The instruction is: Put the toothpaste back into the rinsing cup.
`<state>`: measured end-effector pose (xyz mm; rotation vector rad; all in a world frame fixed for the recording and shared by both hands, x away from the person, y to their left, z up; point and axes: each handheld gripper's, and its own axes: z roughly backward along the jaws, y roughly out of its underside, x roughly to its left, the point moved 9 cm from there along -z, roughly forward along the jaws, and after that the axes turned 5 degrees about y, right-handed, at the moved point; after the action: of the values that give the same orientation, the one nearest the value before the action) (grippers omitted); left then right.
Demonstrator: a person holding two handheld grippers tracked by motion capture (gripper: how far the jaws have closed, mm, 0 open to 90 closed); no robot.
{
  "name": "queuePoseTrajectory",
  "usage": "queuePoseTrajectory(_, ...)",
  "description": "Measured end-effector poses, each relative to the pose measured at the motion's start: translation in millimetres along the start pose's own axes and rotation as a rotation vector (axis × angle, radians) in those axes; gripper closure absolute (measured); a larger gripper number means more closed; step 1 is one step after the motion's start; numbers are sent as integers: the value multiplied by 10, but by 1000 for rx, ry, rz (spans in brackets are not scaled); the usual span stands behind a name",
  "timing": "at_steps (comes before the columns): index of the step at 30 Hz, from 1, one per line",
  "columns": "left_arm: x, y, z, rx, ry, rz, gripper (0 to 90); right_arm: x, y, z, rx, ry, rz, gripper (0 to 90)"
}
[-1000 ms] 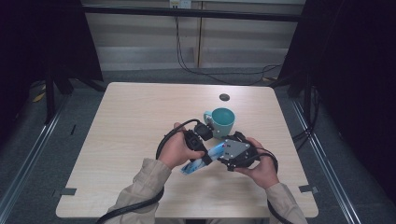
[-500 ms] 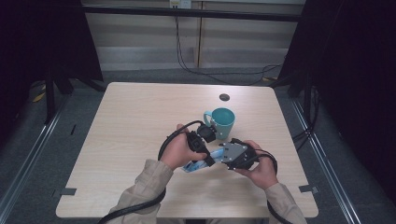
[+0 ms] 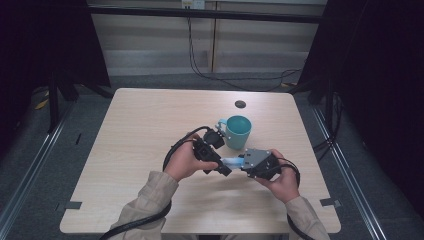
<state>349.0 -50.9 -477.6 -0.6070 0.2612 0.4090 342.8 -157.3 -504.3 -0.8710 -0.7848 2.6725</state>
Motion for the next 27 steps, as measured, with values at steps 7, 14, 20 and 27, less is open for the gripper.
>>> queuePoseTrajectory(7, 4, -58, 182, -58, -24, -32, 248, -50, 130, -15, 40, 17, -32, 653)
queuePoseTrajectory(14, 23, -53, 358, -99, -63, -72, 249, -141, 260, -9, 70, 24, -85, 652)
queuePoseTrajectory(20, 72, -20, 472, -113, -87, -79, 250, -174, 308, 2, 76, 26, -114, 652)
queuePoseTrajectory(27, 115, 79, 460, -104, -89, -79, 254, -220, 359, 2, 75, 20, -161, 651)
